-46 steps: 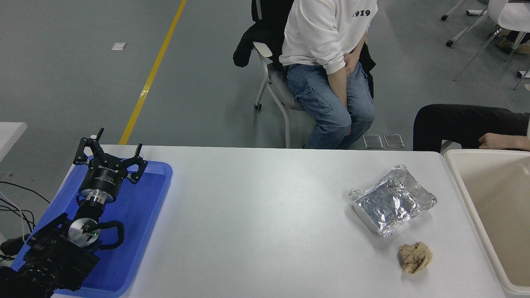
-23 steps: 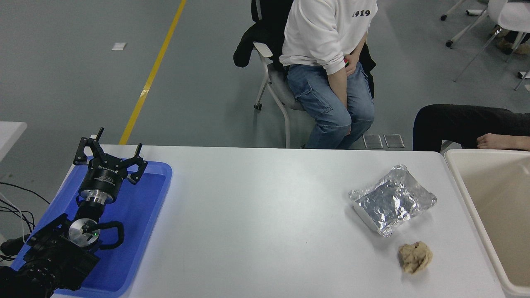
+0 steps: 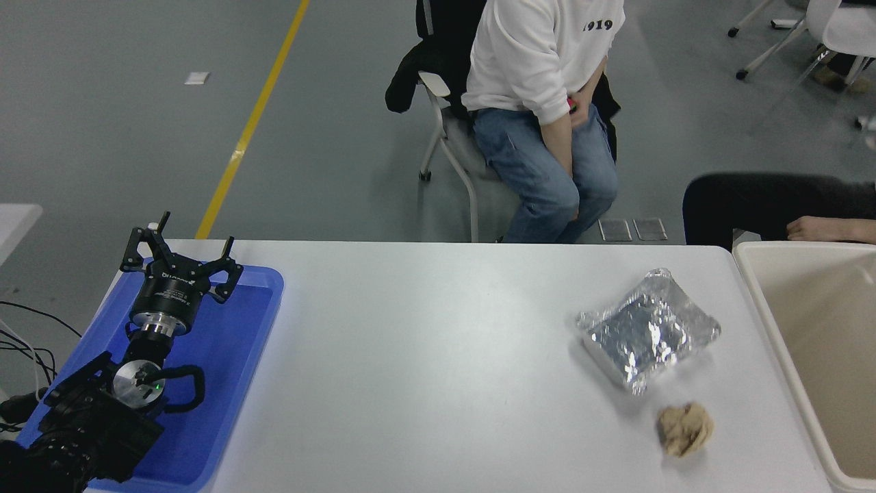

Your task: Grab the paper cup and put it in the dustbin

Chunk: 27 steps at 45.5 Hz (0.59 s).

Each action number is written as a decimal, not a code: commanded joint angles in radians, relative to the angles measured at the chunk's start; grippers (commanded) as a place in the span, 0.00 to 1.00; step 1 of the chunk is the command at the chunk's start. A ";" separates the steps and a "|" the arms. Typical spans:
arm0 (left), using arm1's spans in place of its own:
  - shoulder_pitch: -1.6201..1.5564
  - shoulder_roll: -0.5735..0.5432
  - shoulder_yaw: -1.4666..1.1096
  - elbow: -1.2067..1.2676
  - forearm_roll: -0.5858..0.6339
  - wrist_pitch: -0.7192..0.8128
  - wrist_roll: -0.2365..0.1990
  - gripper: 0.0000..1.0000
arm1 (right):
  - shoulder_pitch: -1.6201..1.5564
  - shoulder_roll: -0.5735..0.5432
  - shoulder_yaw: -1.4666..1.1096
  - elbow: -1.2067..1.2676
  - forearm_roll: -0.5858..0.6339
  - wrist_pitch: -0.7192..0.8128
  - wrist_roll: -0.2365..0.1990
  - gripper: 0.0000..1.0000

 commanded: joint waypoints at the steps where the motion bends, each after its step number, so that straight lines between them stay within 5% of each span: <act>1: 0.000 0.002 0.000 -0.001 0.000 0.000 -0.001 1.00 | -0.314 0.169 0.210 -0.197 0.116 -0.110 0.001 0.00; 27: 0.001 0.002 0.000 0.002 0.000 0.000 -0.001 1.00 | -0.401 0.296 0.366 -0.265 0.196 -0.113 0.000 0.00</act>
